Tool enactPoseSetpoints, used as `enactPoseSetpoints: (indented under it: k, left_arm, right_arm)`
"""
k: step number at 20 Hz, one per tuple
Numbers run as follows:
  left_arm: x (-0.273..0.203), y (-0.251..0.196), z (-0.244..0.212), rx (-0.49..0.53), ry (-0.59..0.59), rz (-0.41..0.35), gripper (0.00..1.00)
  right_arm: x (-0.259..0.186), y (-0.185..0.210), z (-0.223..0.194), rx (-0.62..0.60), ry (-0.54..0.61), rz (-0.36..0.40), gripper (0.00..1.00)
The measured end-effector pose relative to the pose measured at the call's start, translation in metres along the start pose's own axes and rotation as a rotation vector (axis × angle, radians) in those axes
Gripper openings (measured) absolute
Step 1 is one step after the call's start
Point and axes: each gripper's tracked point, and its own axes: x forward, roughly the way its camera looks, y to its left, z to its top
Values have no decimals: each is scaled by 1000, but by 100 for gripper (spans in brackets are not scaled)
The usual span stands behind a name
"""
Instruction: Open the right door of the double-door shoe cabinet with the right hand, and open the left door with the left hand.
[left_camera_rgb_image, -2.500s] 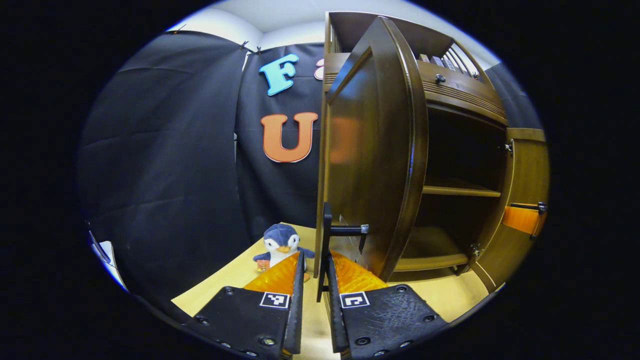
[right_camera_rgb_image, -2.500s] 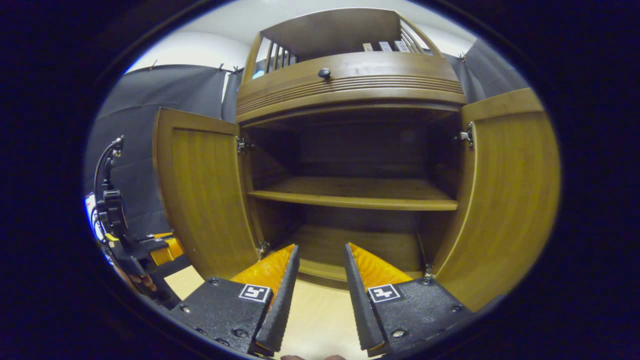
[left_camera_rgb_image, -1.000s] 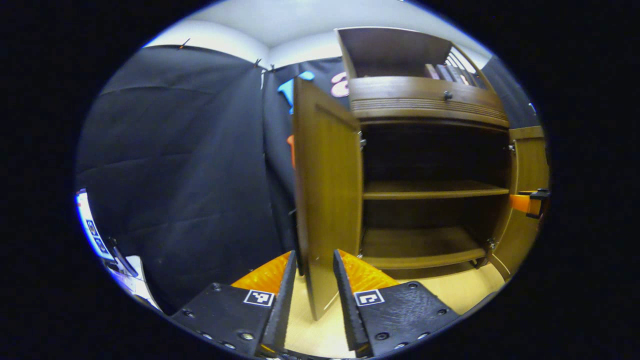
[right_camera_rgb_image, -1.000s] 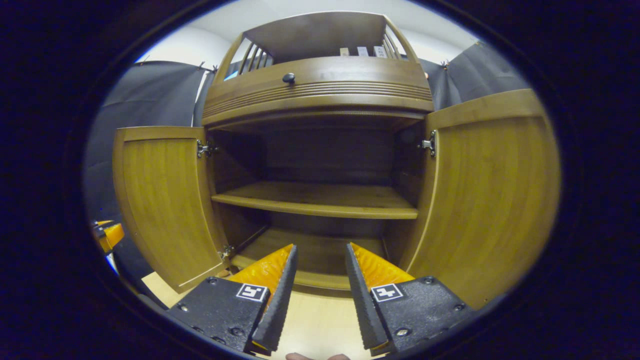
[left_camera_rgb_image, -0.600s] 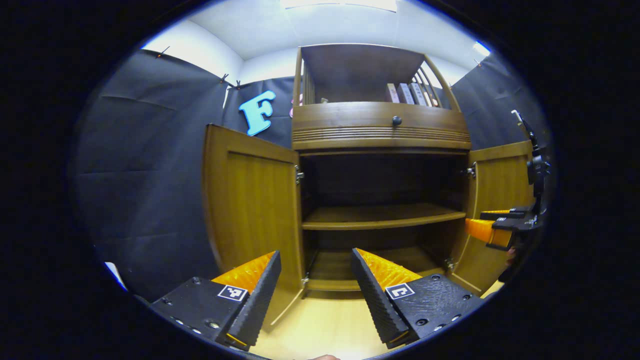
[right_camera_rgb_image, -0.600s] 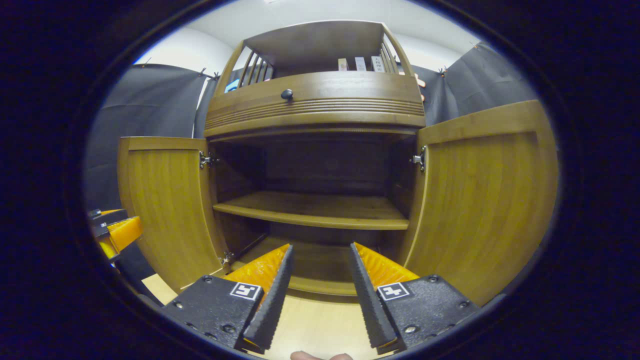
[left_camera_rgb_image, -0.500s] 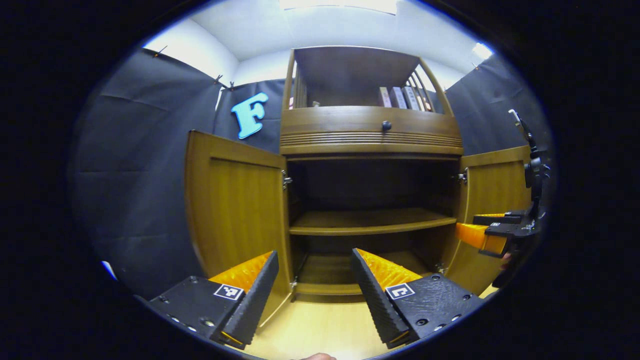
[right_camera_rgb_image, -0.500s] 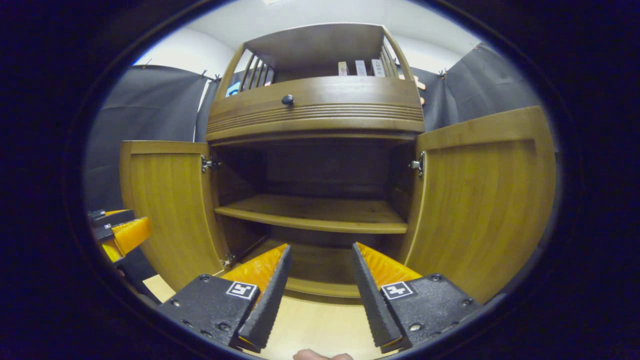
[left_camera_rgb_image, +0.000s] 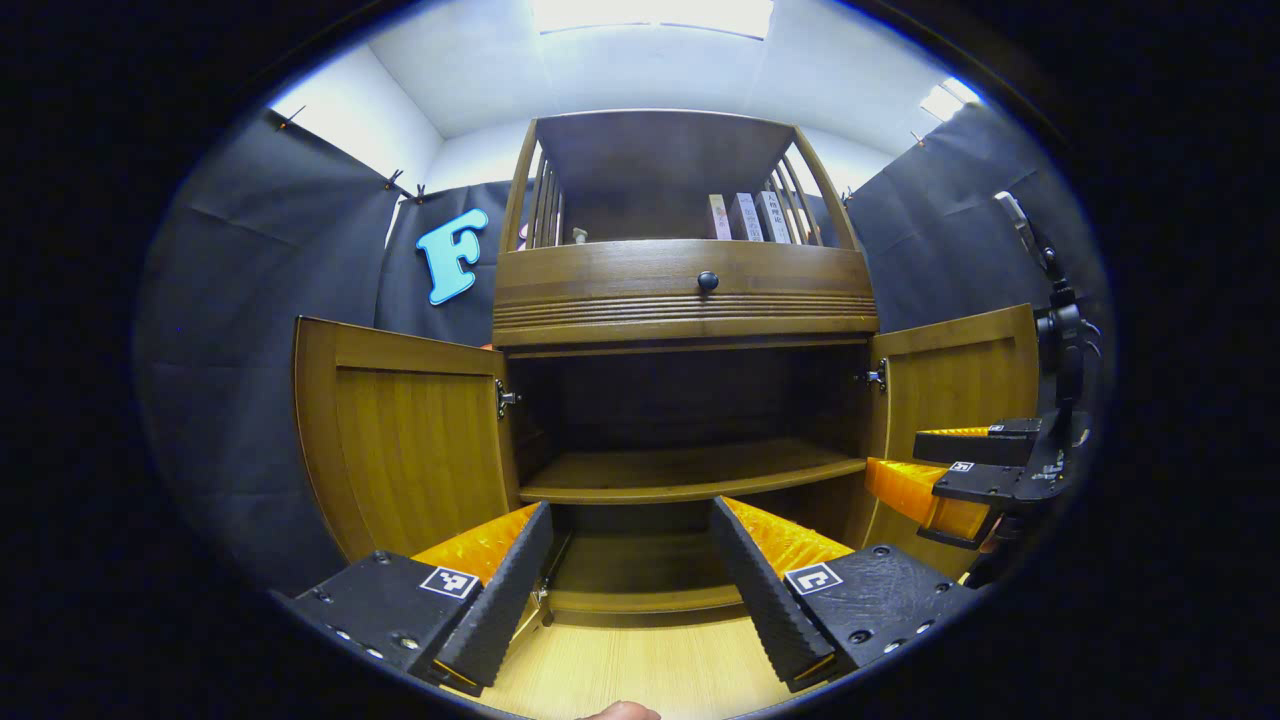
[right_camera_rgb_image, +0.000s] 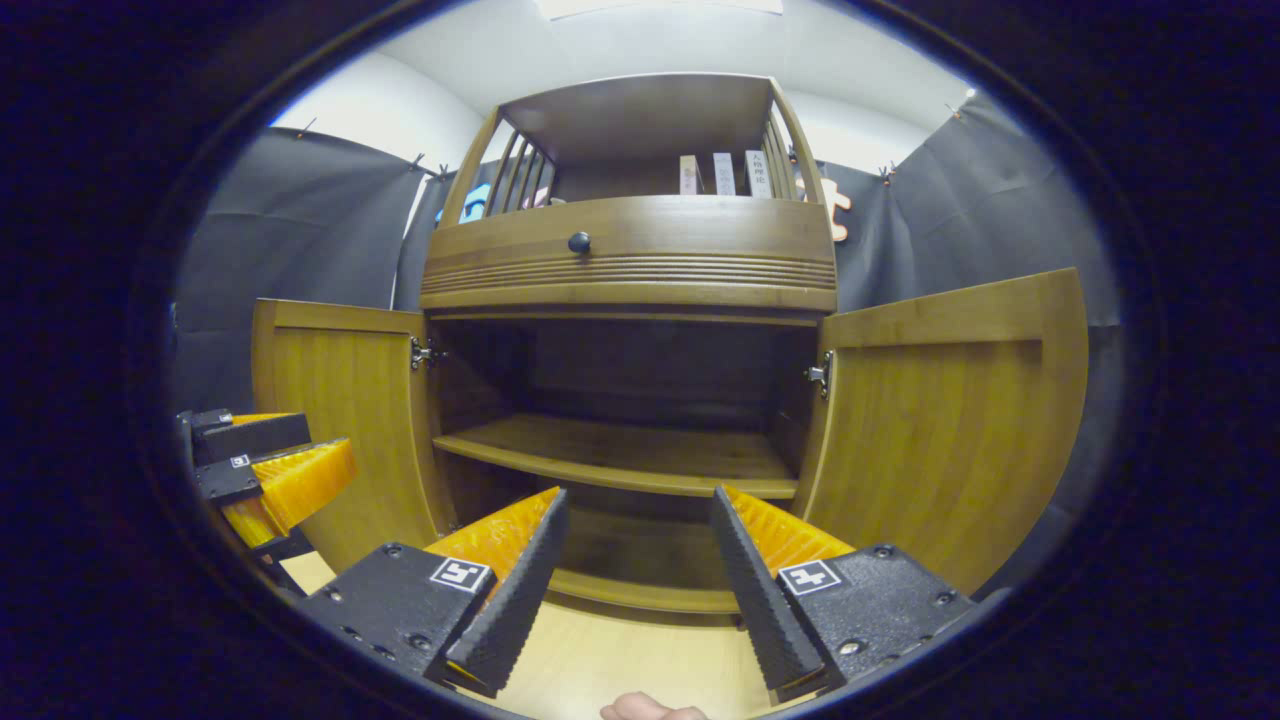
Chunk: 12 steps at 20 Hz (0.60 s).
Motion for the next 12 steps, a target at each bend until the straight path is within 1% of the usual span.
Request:
enactPoseSetpoints:
  k: [4,5,6,7,12]
  left_arm:
    - [2,0,5,3,-18,1,95]
    - [3,1,6,3,-19,4,95]
    - [4,3,7,1,-23,11,95]
    - [5,4,10,-3,-27,13,95]
    - [7,8,20,-12,-55,29,95]
  right_arm:
    - [-1,-5,3,4,-7,-10,90]
    - [-1,-6,5,3,-13,-13,95]
    - [-1,-6,6,2,-17,-15,95]
    - [-2,-6,7,0,-20,-14,90]
    - [-5,-6,5,2,-16,-12,90]
